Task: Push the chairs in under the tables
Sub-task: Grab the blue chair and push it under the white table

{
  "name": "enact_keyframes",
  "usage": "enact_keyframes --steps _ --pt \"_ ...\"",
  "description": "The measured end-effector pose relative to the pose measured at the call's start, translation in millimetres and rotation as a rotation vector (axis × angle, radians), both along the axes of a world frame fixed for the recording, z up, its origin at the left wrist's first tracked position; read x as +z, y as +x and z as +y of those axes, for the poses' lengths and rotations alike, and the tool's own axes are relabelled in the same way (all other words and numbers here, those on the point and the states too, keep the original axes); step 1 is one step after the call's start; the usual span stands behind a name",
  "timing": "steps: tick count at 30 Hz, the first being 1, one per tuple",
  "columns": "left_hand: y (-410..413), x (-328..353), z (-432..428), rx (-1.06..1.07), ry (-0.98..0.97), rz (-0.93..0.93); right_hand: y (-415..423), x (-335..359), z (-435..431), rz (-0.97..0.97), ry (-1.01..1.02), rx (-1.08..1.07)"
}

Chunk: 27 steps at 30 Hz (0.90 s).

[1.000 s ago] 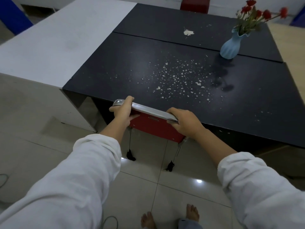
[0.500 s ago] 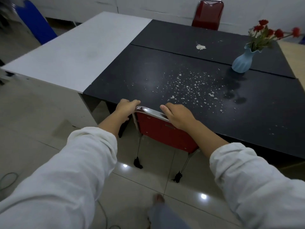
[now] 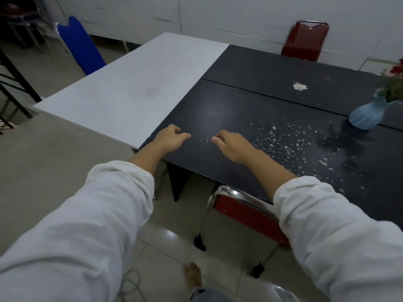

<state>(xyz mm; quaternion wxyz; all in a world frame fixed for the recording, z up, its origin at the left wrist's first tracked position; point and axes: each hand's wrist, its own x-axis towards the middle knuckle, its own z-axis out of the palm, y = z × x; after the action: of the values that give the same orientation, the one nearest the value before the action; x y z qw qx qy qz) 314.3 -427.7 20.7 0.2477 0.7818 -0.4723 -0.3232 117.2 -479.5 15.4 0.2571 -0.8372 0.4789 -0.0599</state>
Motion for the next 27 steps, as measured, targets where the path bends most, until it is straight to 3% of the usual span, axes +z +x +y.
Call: enact_keyframes --steps 16,27 --pt "217.0 -4.0 -92.4 0.045 0.057 0.048 232.5 2.5 -103.7 0.002 0.069 0.055" --pt "456.4 -20.9 -144.3 -0.048 0.115 0.063 468.8 -19.2 -139.0 -0.019 0.101 -0.07"
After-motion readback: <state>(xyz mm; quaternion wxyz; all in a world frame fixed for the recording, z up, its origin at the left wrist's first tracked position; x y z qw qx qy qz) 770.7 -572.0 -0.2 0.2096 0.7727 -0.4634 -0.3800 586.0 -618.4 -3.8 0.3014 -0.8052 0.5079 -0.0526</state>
